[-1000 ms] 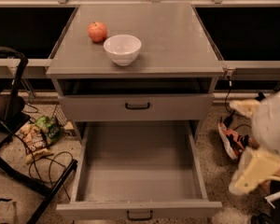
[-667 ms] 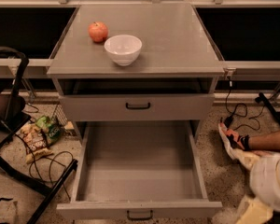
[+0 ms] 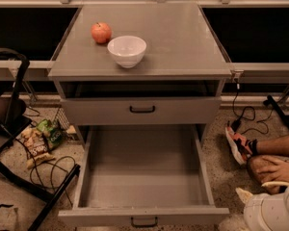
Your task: Close middle drawer
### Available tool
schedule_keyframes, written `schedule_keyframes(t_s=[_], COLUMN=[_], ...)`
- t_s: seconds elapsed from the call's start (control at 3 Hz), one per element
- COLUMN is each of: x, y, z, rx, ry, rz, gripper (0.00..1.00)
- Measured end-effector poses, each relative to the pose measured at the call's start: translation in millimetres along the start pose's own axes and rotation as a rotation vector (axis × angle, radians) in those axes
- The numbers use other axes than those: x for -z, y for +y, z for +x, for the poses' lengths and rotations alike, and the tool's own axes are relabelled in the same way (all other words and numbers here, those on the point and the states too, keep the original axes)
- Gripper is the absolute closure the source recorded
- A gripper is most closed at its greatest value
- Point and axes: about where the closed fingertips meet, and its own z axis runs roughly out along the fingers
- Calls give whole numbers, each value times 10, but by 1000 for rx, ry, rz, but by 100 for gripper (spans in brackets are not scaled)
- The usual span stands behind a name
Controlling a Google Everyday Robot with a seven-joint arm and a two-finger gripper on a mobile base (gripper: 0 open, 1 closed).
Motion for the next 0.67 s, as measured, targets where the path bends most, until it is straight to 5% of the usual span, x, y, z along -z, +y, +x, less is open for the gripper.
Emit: schedule_keyframes(t_s=[0.33,0.67], x=[-83,-321], y=[3,50], z=[22,35], rx=[-32,-15], ry=[3,-10], rz=[-10,-48], gripper=[0,18])
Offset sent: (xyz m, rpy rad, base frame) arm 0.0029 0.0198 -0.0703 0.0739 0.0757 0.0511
